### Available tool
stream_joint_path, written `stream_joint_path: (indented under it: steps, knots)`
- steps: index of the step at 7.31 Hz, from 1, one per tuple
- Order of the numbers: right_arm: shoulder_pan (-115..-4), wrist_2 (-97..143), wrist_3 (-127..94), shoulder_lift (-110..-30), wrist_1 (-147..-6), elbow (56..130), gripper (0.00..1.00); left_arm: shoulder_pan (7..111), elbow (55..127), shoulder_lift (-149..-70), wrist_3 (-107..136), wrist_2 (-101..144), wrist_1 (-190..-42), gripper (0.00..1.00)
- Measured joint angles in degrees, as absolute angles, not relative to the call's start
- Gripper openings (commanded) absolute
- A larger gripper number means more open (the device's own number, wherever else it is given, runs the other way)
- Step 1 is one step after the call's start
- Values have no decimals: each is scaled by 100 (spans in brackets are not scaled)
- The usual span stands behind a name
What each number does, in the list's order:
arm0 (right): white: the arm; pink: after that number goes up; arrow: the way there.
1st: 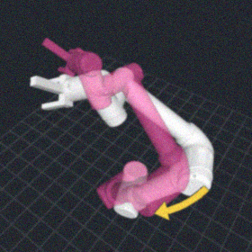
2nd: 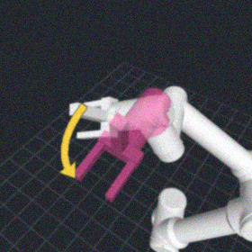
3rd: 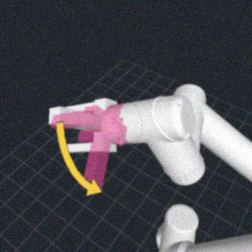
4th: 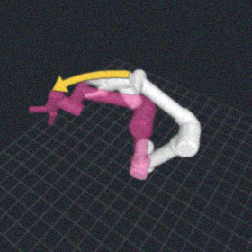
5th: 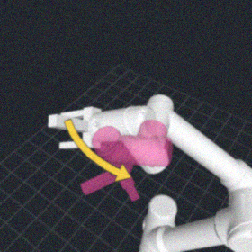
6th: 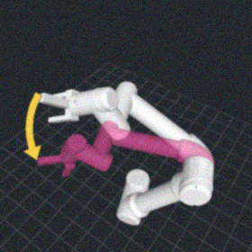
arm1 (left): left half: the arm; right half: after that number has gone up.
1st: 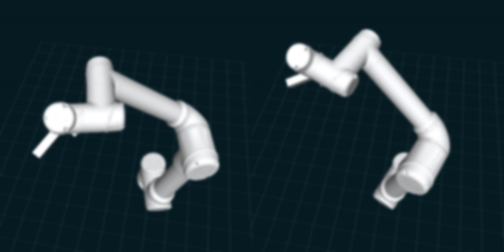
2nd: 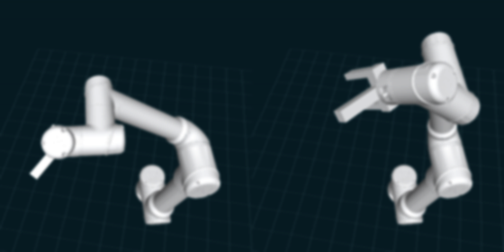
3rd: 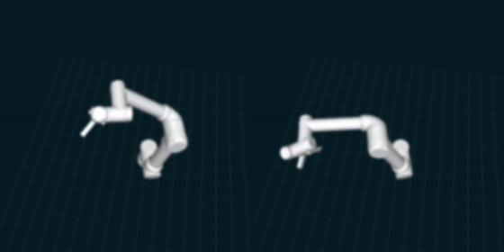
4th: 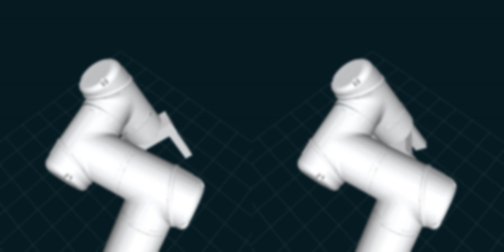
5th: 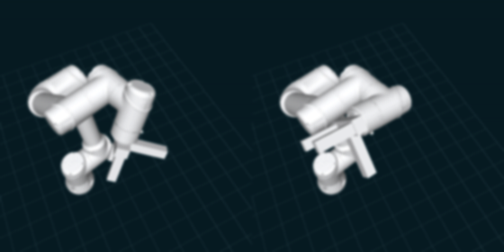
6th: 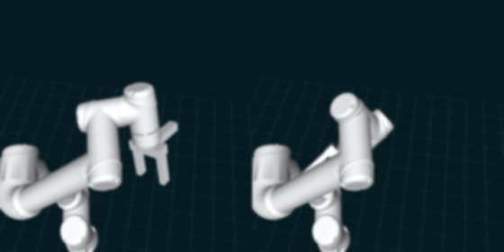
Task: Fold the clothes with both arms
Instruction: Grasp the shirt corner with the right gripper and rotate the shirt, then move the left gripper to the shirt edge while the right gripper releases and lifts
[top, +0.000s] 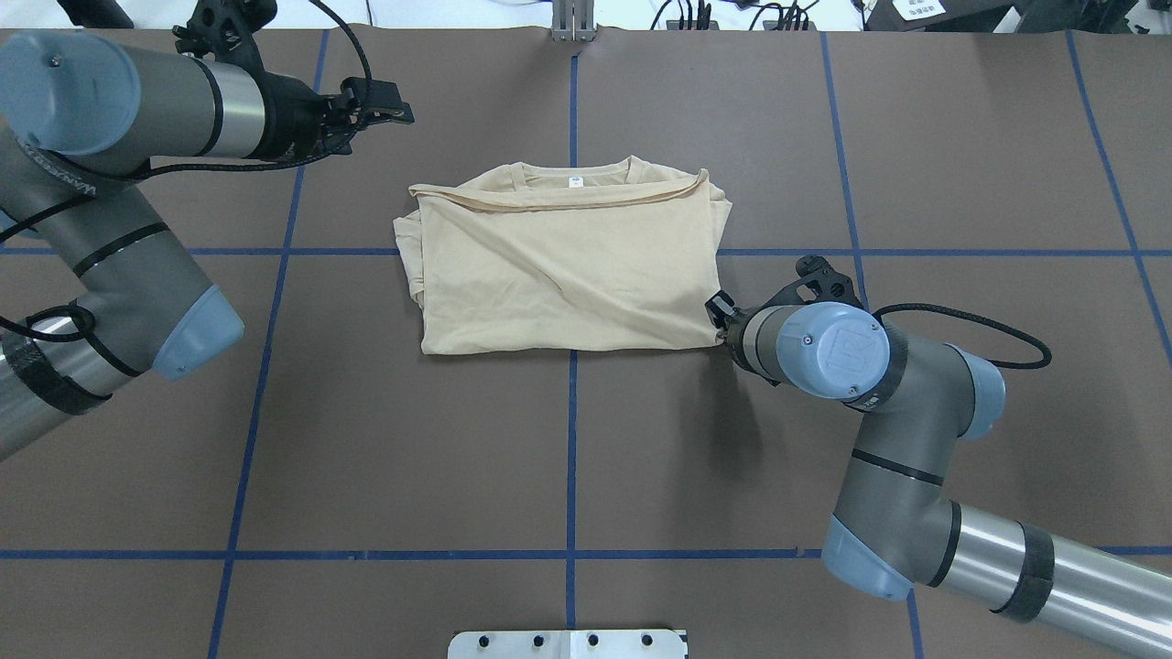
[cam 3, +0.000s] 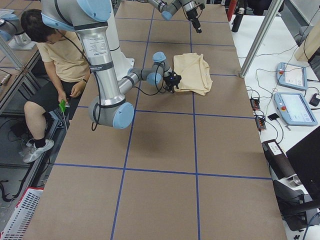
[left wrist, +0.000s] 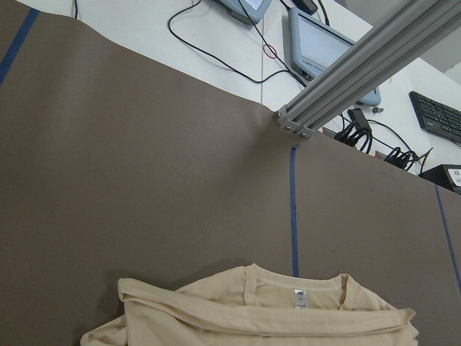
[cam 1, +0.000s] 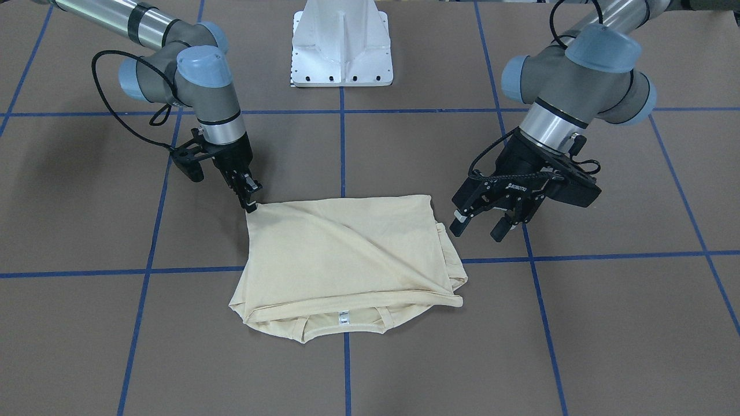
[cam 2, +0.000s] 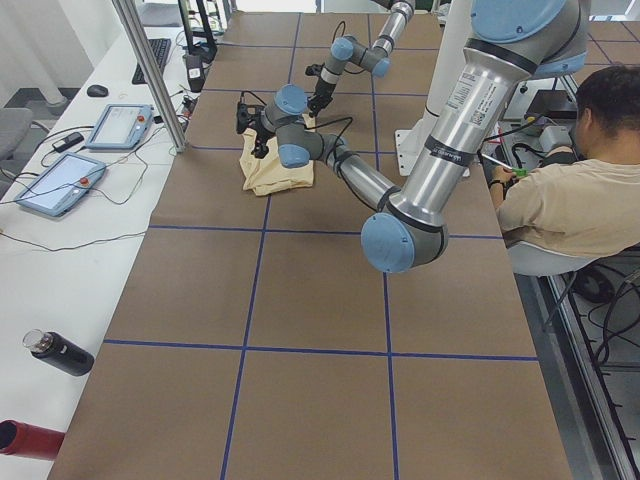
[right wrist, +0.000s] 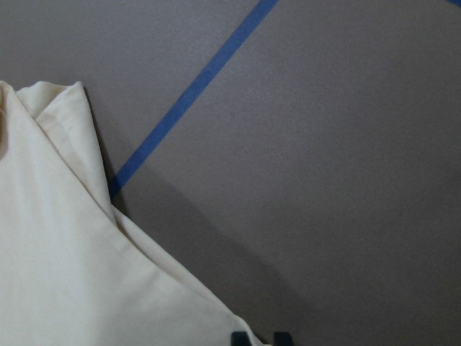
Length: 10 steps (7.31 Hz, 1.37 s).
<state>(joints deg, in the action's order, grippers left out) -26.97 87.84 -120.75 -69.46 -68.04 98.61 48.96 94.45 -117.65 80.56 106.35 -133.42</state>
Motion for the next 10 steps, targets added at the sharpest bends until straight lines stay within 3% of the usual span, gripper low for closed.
stream_joint_path:
  steps: [2,5,6,7,10]
  knots:
    - [-2714,8783,-12091,-7003,-6816,10076,0,4895,9458,-11771,8069,10643,-13342,100]
    - [-2287,8840,-12168,-7902,-6897,11430,0,4903,9842,-11764,8111,10707,-13314,100]
    - [-1868,8847,-12307,-8187,-6949,11867,10,4907,9979,-11762,8122,10805,-13289,100]
    - [-1295,8837,-12474,-8325,-7129,12212,99,4908,10070,-11760,8190,10988,-13278,100]
    - [74,7979,-12862,-8433,-7826,12674,100,4778,10125,-11669,8559,11225,-13277,100]
